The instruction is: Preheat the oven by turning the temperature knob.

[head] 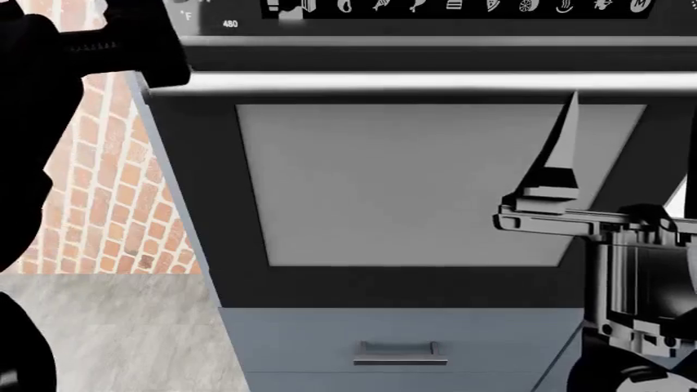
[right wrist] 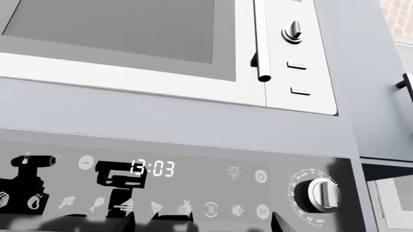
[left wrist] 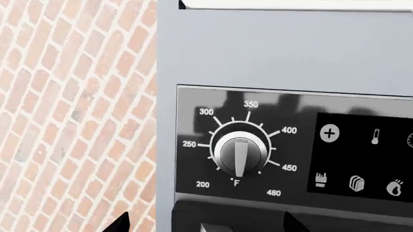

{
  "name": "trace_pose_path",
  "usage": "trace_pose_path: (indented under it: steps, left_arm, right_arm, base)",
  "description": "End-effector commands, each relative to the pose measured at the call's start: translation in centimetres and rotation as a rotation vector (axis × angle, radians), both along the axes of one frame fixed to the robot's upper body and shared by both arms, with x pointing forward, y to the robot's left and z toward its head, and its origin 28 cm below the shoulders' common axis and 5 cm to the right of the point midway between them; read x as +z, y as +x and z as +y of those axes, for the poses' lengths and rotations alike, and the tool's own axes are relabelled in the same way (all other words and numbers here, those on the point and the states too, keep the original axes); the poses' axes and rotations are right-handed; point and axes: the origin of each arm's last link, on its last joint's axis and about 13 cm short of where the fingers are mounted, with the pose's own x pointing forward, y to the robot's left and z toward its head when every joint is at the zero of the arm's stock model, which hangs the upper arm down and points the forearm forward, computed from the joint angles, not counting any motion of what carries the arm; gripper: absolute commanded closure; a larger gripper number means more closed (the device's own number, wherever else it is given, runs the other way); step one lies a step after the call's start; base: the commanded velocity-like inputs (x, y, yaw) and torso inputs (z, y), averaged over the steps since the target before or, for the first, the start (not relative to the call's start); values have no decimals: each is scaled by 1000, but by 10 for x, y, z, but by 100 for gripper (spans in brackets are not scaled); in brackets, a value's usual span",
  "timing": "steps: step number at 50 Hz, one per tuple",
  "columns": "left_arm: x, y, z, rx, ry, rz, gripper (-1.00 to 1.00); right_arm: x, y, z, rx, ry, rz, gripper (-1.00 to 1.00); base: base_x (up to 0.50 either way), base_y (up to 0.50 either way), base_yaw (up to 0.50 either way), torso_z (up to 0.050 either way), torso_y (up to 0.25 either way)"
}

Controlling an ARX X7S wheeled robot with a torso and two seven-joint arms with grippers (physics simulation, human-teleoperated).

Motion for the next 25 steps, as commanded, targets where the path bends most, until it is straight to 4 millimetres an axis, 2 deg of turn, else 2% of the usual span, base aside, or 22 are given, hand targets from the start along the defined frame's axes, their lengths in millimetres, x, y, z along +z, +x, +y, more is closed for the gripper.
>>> trace_pose_path:
  steps: [1, 7, 25]
  left_arm:
    - [9, 13, 0, 13, 12, 85, -100]
    - [12, 18, -1, -11, 48, 107, -100]
    - [11, 35, -2, -13, 90, 90, -100]
  right_arm:
    - [0, 0, 0, 2, -1, 0, -100]
    - [1, -5, 0, 5, -2, 1, -100]
    - [-2, 0, 2, 10, -11, 7, -100]
  base:
    - [0, 0, 0, 0, 0]
    - [0, 0, 0, 0, 0]
    - [0, 0, 0, 0, 0]
